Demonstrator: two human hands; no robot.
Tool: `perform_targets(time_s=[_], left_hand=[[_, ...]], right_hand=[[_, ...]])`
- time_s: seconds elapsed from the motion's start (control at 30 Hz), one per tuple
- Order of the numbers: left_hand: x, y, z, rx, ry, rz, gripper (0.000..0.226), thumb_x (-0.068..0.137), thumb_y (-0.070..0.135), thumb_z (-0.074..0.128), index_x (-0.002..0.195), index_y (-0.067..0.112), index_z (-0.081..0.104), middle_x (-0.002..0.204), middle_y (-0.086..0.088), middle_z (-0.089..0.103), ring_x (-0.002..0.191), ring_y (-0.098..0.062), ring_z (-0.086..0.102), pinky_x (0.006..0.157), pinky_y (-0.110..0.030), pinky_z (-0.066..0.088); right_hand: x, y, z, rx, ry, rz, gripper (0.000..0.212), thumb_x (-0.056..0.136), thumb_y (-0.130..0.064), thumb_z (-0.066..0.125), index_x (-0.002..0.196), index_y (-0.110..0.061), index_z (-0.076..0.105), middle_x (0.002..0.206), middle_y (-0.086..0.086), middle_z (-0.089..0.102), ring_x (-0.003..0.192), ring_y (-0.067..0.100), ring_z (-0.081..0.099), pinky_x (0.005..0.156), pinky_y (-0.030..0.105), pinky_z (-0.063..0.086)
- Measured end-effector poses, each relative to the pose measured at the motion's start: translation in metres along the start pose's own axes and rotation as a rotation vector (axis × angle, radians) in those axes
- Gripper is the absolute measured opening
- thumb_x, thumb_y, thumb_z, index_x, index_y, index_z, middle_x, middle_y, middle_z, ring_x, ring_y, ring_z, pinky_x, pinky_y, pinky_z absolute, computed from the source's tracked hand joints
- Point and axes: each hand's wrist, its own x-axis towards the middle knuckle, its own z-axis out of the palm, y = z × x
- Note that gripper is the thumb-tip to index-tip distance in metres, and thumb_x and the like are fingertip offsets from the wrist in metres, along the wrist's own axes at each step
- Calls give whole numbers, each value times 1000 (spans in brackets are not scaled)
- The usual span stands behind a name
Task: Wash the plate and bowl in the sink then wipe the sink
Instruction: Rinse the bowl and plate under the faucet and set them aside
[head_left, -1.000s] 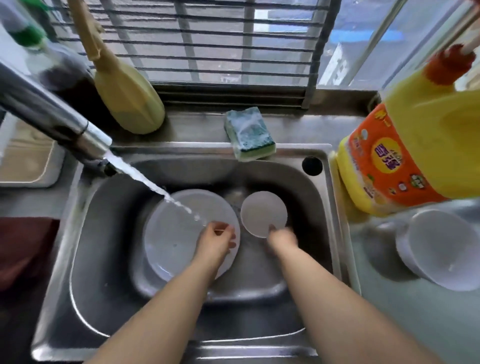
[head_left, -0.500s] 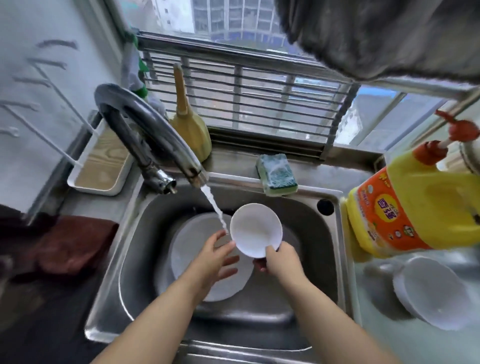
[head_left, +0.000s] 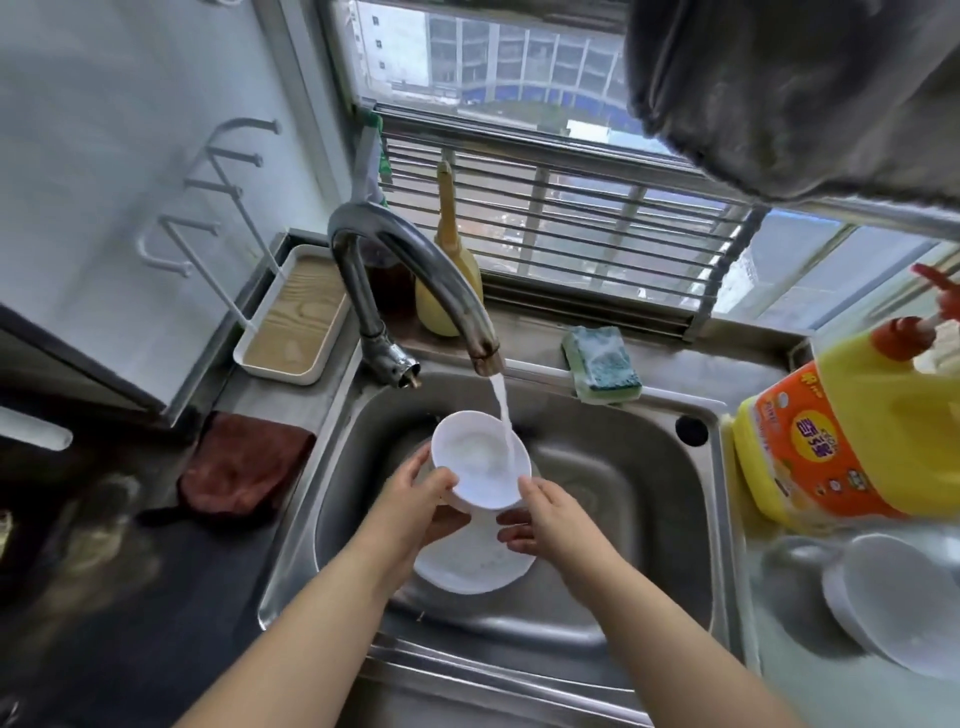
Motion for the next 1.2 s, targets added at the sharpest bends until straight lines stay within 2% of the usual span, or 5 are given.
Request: perform_targets(time_s=[0.27, 0.57, 0.77, 0.9, 1.2], left_hand=[[-8, 0, 6, -214, -40, -302, 29, 94, 23, 50, 114, 3, 51, 102, -29, 63, 91, -36, 65, 74, -36, 59], [-2, -14, 36, -429, -172, -315, 34, 95, 8, 37, 125, -3, 51, 112, -27, 60, 92, -34, 65, 76, -39, 59], [-5, 2, 29, -87, -102, -36, 31, 96, 20, 37, 109, 33, 62, 109, -3, 66, 101, -22, 59, 96, -41, 42], [-15, 3, 12, 90, 51, 121, 26, 97, 26, 43, 106, 35, 65, 105, 7, 68, 99, -10, 59, 77, -30, 45], [-6, -10, 9, 265, 51, -38, 38, 102, 35, 34, 135, 25, 49, 137, 6, 47, 129, -16, 42, 98, -32, 29]], right_hand=[[-11, 6, -2, 413, 6, 145, 42, 97, -49, 39, 124, -17, 44, 111, 19, 62, 93, 30, 66, 75, 33, 53], [-8, 7, -34, 393, 114, -139, 33, 91, -17, 58, 123, -15, 55, 113, 11, 65, 102, 24, 65, 82, 33, 55], [2, 4, -18, 700, -77, -224, 39, 88, 1, 52, 124, -12, 58, 106, 10, 66, 95, 21, 64, 79, 29, 55], [6, 19, -1, 859, -159, -76, 54, 74, -10, 61, 126, -2, 55, 116, 19, 62, 101, 27, 63, 82, 33, 55], [9, 11, -34, 816, -1, -78, 26, 87, -7, 51, 111, -5, 61, 101, 14, 67, 94, 25, 64, 78, 32, 58]])
